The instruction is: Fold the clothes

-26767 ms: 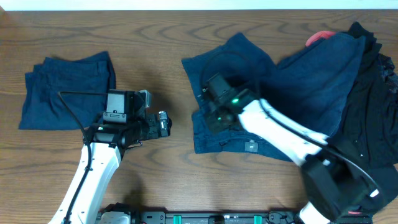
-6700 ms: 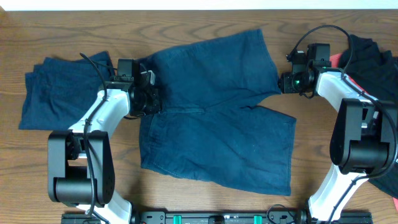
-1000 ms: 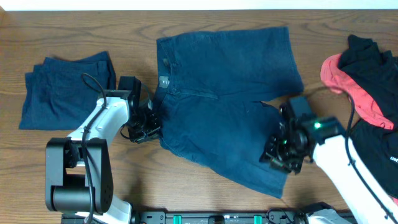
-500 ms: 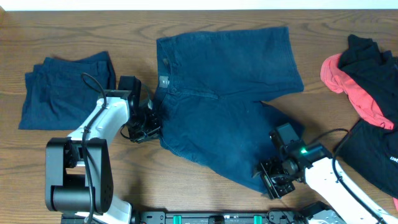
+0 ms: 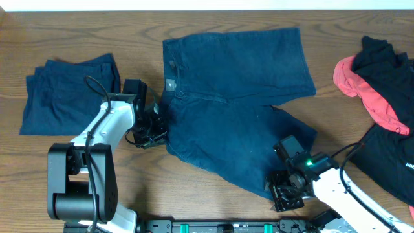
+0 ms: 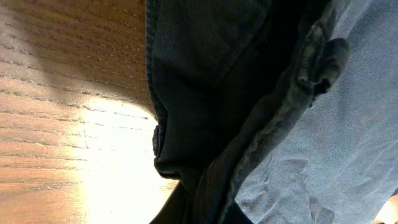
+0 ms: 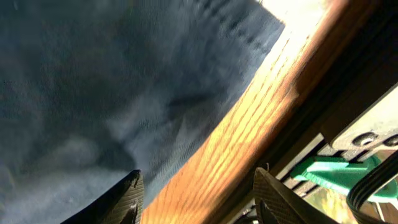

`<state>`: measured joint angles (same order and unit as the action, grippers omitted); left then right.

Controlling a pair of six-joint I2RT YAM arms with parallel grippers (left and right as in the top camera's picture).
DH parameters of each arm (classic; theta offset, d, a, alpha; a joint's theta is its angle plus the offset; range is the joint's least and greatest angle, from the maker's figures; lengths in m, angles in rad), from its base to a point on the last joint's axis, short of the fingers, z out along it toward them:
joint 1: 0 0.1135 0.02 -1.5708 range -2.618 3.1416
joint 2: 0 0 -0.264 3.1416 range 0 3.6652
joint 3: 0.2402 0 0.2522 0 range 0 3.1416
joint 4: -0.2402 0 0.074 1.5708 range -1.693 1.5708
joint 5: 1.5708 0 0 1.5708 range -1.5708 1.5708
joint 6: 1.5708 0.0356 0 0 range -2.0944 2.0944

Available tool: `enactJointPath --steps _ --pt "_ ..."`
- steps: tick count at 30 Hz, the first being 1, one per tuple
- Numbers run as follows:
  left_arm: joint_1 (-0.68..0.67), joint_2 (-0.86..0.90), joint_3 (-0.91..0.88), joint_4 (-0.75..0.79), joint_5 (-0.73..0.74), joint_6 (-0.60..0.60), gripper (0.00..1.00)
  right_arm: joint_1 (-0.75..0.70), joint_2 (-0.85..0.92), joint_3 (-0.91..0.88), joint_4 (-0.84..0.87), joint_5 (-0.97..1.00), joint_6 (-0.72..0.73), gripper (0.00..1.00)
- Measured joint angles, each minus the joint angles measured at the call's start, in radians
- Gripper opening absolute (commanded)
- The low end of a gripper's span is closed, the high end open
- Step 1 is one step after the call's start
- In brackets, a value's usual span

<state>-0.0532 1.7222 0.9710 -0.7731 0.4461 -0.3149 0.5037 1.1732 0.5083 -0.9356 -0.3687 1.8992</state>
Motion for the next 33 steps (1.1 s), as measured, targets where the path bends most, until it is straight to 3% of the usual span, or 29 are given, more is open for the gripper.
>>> enactJointPath --steps 6,15,21,22,28,33 --pt "0.000 0.000 0.000 0.000 0.000 0.000 0.09 0.006 0.000 -0.003 0.004 0.053 0.049 0.57" --pt "0.000 0.000 0.000 0.001 0.000 0.000 0.09 0.008 -0.010 -0.100 0.175 0.075 0.089 0.45" --pt "0.000 0.000 0.000 0.001 0.000 0.000 0.09 0.008 -0.023 -0.119 0.241 0.077 0.089 0.03" --pt "0.000 0.000 0.000 0.001 0.000 0.000 0.09 0.008 -0.023 -0.119 0.241 0.080 0.089 0.01" --pt "0.000 0.000 0.000 -0.001 0.000 0.000 0.08 0.008 -0.024 -0.117 0.237 0.087 0.063 0.01" --pt "0.013 -0.027 0.000 -0.030 0.001 0.001 0.06 0.009 -0.020 -0.098 0.217 0.148 -0.041 0.01"
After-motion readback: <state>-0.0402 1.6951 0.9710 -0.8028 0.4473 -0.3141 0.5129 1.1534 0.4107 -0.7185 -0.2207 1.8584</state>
